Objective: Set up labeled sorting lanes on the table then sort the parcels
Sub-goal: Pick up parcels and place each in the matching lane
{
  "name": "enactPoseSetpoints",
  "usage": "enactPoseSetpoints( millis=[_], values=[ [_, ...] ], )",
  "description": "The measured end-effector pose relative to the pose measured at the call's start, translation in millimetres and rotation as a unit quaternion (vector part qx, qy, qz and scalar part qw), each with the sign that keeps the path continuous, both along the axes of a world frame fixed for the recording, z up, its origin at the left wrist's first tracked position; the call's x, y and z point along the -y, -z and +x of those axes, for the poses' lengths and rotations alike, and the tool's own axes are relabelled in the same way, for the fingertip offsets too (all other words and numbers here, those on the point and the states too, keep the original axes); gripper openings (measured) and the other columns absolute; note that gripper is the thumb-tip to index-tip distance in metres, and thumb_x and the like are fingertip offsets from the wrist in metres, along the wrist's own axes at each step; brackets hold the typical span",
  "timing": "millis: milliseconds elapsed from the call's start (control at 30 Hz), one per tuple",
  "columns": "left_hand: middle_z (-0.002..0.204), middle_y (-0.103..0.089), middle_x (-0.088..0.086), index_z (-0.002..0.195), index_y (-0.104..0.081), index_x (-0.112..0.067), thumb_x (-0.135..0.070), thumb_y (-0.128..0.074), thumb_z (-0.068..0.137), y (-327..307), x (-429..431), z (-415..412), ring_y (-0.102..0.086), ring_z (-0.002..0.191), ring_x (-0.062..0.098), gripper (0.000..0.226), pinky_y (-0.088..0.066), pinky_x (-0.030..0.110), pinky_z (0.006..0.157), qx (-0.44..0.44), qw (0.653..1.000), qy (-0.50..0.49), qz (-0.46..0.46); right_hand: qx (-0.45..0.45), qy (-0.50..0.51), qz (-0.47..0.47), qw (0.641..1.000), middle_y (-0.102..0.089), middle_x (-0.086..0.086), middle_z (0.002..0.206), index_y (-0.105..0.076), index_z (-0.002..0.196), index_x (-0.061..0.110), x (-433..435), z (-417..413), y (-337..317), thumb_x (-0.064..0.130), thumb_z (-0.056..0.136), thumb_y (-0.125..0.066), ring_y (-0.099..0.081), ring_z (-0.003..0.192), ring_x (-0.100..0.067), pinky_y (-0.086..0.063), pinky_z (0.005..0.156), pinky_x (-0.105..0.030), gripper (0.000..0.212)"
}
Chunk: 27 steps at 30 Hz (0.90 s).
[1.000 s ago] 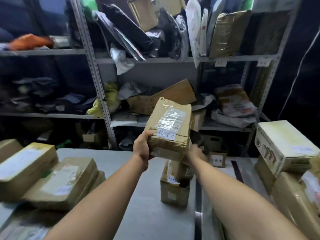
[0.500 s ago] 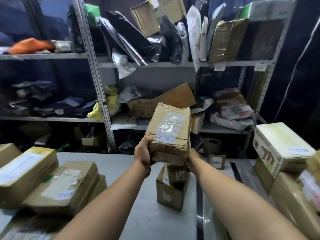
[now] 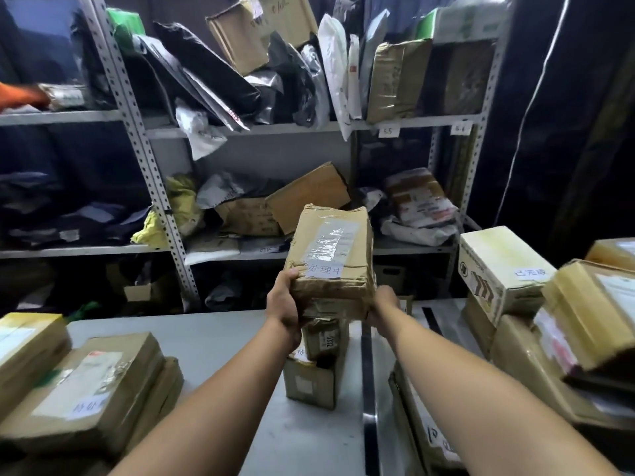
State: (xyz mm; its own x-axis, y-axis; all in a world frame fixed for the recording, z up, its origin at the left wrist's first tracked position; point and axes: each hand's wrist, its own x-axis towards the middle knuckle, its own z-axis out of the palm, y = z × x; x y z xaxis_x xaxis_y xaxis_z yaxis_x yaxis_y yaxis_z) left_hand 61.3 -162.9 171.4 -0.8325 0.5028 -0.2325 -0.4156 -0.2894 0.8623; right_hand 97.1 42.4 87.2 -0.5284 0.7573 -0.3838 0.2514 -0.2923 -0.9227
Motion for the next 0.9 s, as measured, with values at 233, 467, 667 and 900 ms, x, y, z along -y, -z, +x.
enactPoseSetpoints(
  millis=[233,467,667,900],
  values=[
    [0.112,-0.072,0.023,0.115,-0.067,-0.009,-0.046,-0.070,0.065,-0.6,-51.5,25.1,-0.068,0.103,0.046,0.062,-0.055,0.057,0.085,-0.012,1.000,0.026,-0.010,-0.228,-0.062,-0.125,0.964,-0.074,-0.018,0.118,-0.067,0.131,0.009,6.6,85.3,-86.9,0.066,0.103,-0.030,-0.075,0.103,-0.030,-0.056,0.088,-0.039,0.073],
    [0.105,-0.073,0.016,0.119,-0.063,-0.011,-0.038,-0.058,0.092,13.3,-120.0,69.8,-0.070,0.084,0.029,0.039,-0.054,0.029,0.052,-0.011,0.992,0.113,-0.056,-0.269,-0.092,-0.147,0.948,-0.057,-0.022,0.145,-0.046,0.151,0.015,-46.2,143.7,-61.4,0.055,0.093,-0.055,-0.048,0.138,-0.044,-0.036,0.116,-0.059,0.071],
    [0.113,-0.069,0.012,0.124,-0.061,-0.018,-0.048,-0.049,0.097,34.8,-158.1,77.7,-0.066,0.094,0.023,0.042,-0.049,0.029,0.062,-0.104,0.954,0.218,-0.179,-0.283,-0.002,-0.162,0.945,-0.073,-0.020,0.120,-0.059,0.135,0.013,-81.6,160.5,-22.7,0.042,0.098,-0.046,-0.073,0.099,-0.034,-0.057,0.087,-0.043,0.049],
    [0.109,-0.065,-0.001,0.125,-0.063,-0.012,-0.036,-0.050,0.101,65.0,-173.6,56.2,-0.062,0.095,0.014,0.036,-0.049,0.032,0.078,-0.235,0.919,0.166,-0.269,-0.187,0.129,-0.100,0.969,-0.076,-0.022,0.108,-0.068,0.124,0.008,-107.8,149.8,27.8,0.036,0.064,-0.081,-0.073,0.099,-0.041,-0.061,0.086,-0.053,0.068]
  ],
)
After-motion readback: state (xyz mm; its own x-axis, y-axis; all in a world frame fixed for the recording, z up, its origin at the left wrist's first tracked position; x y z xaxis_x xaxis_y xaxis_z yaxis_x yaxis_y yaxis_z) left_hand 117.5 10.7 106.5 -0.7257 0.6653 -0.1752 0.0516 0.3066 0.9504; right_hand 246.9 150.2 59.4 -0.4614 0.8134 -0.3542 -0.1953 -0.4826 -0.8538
